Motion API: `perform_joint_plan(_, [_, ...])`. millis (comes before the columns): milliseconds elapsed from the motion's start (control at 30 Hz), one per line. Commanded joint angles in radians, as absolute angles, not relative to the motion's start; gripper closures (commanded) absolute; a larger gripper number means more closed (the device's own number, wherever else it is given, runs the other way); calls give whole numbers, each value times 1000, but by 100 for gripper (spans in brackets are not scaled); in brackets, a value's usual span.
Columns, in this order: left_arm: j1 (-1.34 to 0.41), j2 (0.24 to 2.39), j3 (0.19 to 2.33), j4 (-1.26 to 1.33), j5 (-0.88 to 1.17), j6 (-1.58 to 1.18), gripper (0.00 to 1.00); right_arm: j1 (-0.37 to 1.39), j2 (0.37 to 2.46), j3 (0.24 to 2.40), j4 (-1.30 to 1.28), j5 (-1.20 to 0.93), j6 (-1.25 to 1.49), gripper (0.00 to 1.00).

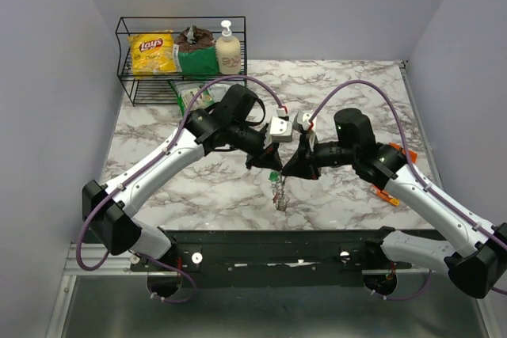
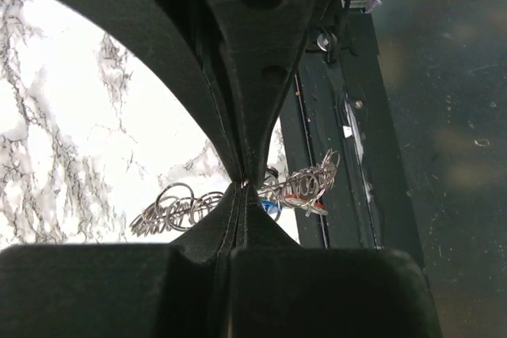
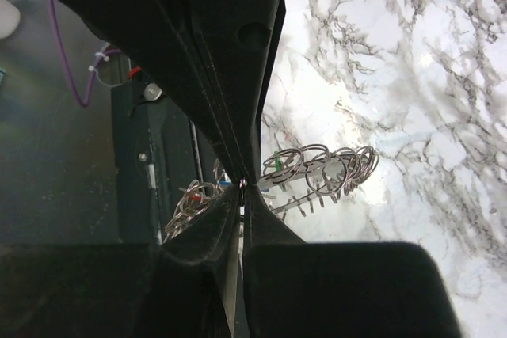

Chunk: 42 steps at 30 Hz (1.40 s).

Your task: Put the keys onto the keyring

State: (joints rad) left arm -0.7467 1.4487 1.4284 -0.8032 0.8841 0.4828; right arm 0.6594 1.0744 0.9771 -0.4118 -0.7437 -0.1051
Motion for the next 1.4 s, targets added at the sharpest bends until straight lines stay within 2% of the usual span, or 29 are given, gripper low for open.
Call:
perform_joint_plan(0, [-755, 1391, 1384, -683, 809, 428, 100, 663, 1029, 986, -368, -724, -91, 75])
perform_joint_plan(67, [-755, 1376, 1355, -629, 789, 402, 100, 663, 1019, 985, -367, -715, -91, 66])
perform_joint_plan(133, [-755, 1352, 1333, -591, 767, 379, 100, 663, 1009, 985, -365, -703, -89, 52])
perform_joint_plan(233, [-756, 1312, 1278, -502, 732, 338, 100, 663, 991, 980, -361, -666, -83, 41])
perform_joint_plan(433, [-752, 1246, 1186, -348, 686, 281, 100, 663, 933, 994, -356, -566, -58, 29])
perform_joint_plan(1033, [-738, 1089, 967, 69, 660, 149, 100, 663, 896, 1049, -348, -537, -15, 27])
perform_joint_plan(1367, [-693, 1019, 799, 417, 690, -26, 100, 660, 899, 1060, -328, -549, -3, 27])
